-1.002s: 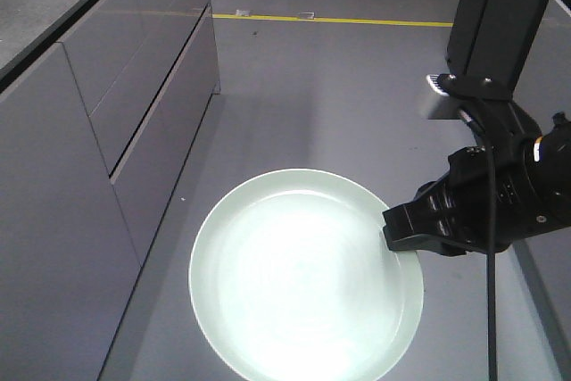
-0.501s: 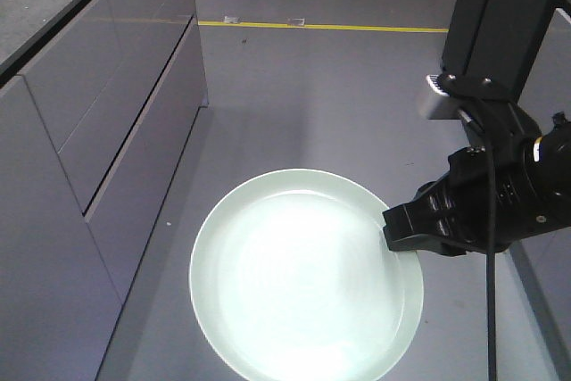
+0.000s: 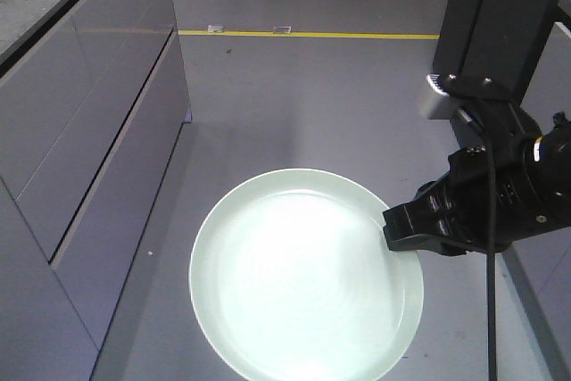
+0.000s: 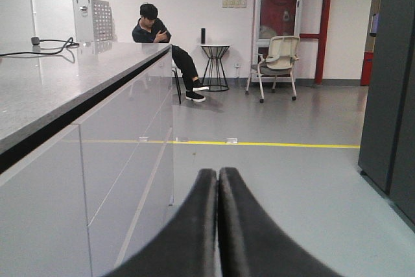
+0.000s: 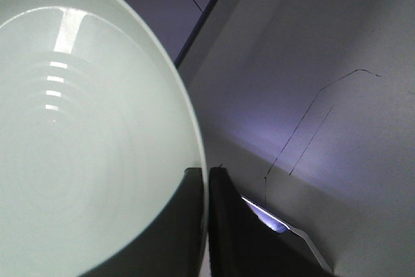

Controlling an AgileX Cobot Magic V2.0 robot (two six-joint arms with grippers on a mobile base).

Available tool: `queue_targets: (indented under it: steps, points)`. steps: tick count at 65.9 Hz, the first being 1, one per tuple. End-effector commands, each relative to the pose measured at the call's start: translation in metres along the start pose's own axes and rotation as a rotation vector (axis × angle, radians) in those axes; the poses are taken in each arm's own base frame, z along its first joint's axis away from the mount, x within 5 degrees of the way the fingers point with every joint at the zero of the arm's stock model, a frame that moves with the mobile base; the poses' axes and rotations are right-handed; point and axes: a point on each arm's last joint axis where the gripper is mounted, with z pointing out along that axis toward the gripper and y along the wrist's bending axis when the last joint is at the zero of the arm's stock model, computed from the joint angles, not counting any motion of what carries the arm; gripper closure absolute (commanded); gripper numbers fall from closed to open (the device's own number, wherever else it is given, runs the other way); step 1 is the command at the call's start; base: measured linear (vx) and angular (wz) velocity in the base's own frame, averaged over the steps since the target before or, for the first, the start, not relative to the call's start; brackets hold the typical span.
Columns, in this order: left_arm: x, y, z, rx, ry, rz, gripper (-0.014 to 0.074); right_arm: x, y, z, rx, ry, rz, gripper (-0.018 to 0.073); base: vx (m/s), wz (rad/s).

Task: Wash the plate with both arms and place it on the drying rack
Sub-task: 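Keep holding the plate while the base drives across the room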

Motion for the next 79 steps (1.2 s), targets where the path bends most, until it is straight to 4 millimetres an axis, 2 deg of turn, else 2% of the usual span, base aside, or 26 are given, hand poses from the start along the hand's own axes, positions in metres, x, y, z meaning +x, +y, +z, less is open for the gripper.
queue_targets:
  steps: [1,79]
  points:
    - [-0.017,-0.0009,-0.0025,0.01,-0.116,-0.009,0.0603,-0.0059,0.0076,-0.0137,-0.022,-0.085,-0.011,0.0568,0.22,-0.06]
    - [-0.017,-0.0009,-0.0025,0.01,-0.116,-0.009,0.0603,-0.0059,0.0076,-0.0137,-0.022,-0.085,-0.011,0.0568,0.18,-0.12]
